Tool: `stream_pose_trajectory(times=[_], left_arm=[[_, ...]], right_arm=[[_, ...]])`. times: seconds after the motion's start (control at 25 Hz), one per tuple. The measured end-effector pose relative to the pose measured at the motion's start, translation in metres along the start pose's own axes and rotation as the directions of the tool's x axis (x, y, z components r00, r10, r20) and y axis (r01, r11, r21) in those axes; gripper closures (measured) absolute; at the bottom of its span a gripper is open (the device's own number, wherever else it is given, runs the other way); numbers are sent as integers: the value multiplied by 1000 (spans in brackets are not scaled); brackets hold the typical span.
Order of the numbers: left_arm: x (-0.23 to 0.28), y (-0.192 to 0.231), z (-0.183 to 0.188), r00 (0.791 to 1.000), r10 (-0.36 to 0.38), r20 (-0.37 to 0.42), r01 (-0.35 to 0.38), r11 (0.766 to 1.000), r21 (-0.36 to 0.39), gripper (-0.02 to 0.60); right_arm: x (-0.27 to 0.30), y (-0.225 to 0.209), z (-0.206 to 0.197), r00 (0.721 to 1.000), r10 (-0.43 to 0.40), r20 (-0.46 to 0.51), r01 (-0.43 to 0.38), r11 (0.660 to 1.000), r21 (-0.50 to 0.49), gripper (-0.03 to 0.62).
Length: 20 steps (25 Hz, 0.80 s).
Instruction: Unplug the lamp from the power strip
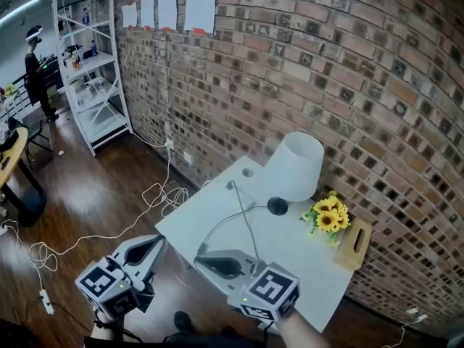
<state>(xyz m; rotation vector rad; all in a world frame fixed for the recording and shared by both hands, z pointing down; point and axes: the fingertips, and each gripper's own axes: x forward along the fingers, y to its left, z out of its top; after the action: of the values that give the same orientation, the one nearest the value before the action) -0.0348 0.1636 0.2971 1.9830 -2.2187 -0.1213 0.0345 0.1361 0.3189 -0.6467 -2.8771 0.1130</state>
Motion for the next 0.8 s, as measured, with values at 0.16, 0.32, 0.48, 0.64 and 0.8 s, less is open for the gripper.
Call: stream_pose_trajectory(times=[0.16, 0.32, 0.48, 0.64, 0.8], left_arm=[[-20, 53, -5, 1000, -27, 10, 26, 997, 76, 558], [-33, 72, 2, 998, -63, 13, 63, 998, 10, 558], [-41, 95, -1, 997, -80, 15, 80, 997, 6, 558], [-44, 114, -4, 995, -97, 30, 96, 995, 24, 558], [-36, 118, -5, 992, -120, 32, 119, 993, 26, 558]], right_arm=[[43, 9, 19, 1000, -8, 25, 7, 999, 41, 591], [79, 12, 20, 998, -55, -21, 55, 998, 1, 591], [96, 10, 20, 993, -100, -57, 98, 995, -29, 589], [107, 6, 22, 988, -140, -71, 138, 990, -33, 591], [110, -2, 25, 983, -165, -75, 162, 986, -44, 591]])
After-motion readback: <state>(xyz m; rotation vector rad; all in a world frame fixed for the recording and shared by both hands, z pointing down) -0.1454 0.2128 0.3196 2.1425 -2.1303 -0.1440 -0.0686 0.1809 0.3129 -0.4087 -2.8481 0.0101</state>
